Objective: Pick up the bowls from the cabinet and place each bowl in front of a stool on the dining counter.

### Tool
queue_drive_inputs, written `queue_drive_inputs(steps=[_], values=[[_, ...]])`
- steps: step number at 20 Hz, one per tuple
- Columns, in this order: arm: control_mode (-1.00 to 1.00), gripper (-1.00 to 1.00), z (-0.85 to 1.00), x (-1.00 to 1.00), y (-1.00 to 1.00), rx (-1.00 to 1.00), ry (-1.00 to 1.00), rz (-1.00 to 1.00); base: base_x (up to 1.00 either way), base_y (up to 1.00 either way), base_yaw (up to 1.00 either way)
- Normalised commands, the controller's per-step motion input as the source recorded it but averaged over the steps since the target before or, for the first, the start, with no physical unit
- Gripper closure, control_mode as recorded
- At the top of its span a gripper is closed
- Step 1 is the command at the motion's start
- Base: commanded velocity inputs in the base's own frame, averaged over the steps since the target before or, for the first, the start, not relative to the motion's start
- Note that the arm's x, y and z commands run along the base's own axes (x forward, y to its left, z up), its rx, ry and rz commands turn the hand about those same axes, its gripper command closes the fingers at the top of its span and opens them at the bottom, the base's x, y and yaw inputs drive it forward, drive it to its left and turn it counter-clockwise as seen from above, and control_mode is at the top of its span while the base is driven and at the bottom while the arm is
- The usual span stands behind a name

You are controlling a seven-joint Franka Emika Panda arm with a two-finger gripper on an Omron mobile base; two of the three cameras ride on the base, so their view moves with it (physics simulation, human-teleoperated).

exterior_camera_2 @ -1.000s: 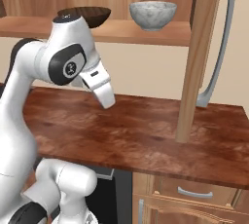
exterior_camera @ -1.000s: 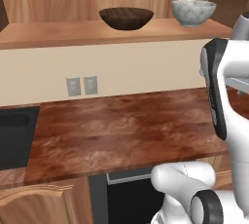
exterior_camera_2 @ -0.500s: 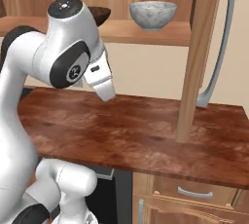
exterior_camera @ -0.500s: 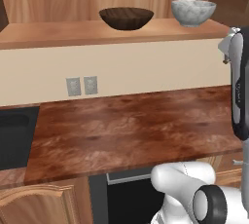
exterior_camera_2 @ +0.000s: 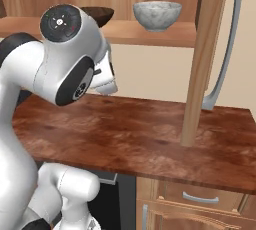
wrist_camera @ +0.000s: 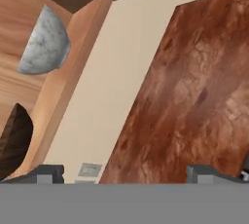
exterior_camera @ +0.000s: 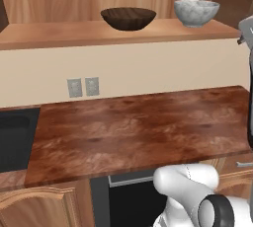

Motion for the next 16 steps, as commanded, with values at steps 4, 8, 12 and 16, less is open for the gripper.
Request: queue_drive_inputs(steps=[4,8,12,16], values=[[-1.00,-1.00,0.38,0.04,0.00,0.02,-0.02,-0.07,0.00,0.00,0.00],[-1.00,-1.00,0.33,0.10,0.00,0.00,0.00,0.00,0.00,0.00,0.00],[-1.00,-1.00,0.26,0.13,0.00,0.02,0.00,0.00,0.00,0.00,0.00],[-1.00,-1.00,0.18,0.28,0.00,0.03,0.00,0.01,0.00,0.00,0.00]])
